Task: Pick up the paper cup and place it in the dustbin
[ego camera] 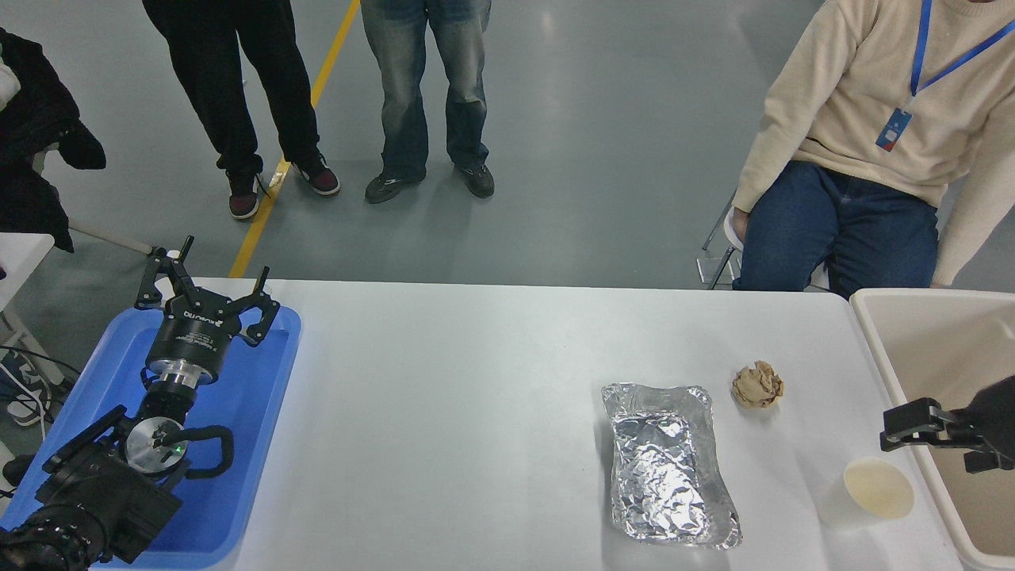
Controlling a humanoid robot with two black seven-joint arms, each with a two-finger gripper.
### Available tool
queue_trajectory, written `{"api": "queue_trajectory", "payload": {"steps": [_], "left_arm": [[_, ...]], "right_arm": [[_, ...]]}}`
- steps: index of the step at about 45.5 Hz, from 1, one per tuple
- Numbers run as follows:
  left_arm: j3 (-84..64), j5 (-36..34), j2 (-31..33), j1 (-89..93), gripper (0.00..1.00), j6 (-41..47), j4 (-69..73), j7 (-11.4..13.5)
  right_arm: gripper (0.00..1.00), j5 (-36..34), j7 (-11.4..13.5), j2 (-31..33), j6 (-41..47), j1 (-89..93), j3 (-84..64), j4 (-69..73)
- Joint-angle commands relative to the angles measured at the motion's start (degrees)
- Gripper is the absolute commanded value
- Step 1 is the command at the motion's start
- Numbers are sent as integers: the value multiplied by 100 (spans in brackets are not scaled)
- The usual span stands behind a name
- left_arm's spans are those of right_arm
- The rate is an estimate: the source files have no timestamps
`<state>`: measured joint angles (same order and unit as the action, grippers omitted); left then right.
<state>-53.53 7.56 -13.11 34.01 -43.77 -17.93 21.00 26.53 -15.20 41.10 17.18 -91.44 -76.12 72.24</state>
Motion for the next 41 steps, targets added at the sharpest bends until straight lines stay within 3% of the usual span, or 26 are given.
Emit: {"api": "queue_trajectory", "payload": {"steps": [1,34,41], "left_arm": [[0,0,1,0,100,0,0,1],[0,0,1,0,100,8,0,1],[0,0,1,0,100,0,0,1]], "right_arm": [[100,11,0,-14,-48,443,194,-157],[100,19,0,-84,-57,1489,1073,-843],[90,2,9,-102,-57,1542,1091,-860]]}}
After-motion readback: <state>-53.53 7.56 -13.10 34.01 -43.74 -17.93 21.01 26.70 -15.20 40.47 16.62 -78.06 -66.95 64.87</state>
